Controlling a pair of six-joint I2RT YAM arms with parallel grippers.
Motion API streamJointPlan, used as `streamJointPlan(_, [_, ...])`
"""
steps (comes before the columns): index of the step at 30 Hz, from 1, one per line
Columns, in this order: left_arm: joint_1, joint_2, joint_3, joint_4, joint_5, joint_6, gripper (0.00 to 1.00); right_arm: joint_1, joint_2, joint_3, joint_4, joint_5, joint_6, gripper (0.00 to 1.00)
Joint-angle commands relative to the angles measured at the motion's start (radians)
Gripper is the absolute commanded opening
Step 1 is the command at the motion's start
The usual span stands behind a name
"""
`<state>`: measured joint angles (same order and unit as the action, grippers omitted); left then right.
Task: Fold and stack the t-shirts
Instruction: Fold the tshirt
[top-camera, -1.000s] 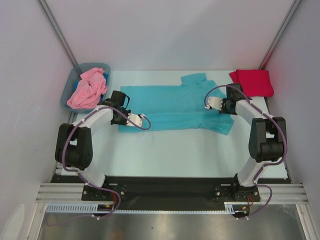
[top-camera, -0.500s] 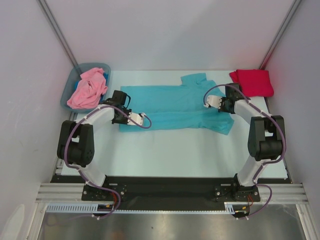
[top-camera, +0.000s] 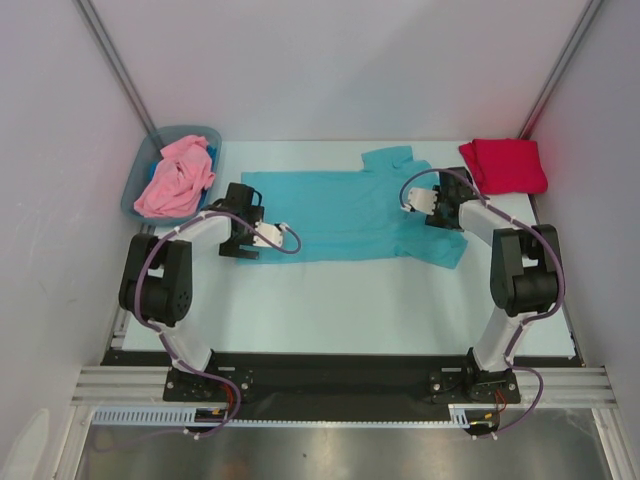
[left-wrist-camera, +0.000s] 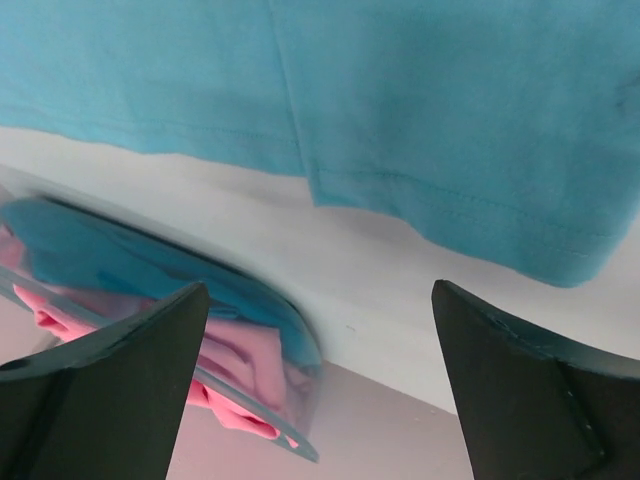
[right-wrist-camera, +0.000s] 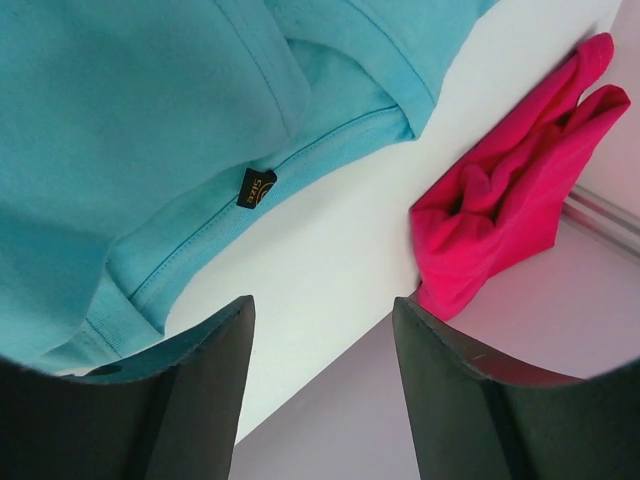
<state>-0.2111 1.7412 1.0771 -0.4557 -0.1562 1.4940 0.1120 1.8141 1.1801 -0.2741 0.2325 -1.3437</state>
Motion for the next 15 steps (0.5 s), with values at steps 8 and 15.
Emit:
streamJointPlan(8, [0.038, -0.040, 0.089, 0.072, -0.043, -0.112, 1.00, 0.011, -0.070, 0.055, -0.035, 0.038, 0.106, 0.61])
streamJointPlan(15, [0.036, -0.127, 0.106, -0.012, 0.056, -0.158, 1.00, 0.009, -0.110, 0.124, -0.260, -0.035, 0.190, 0.54])
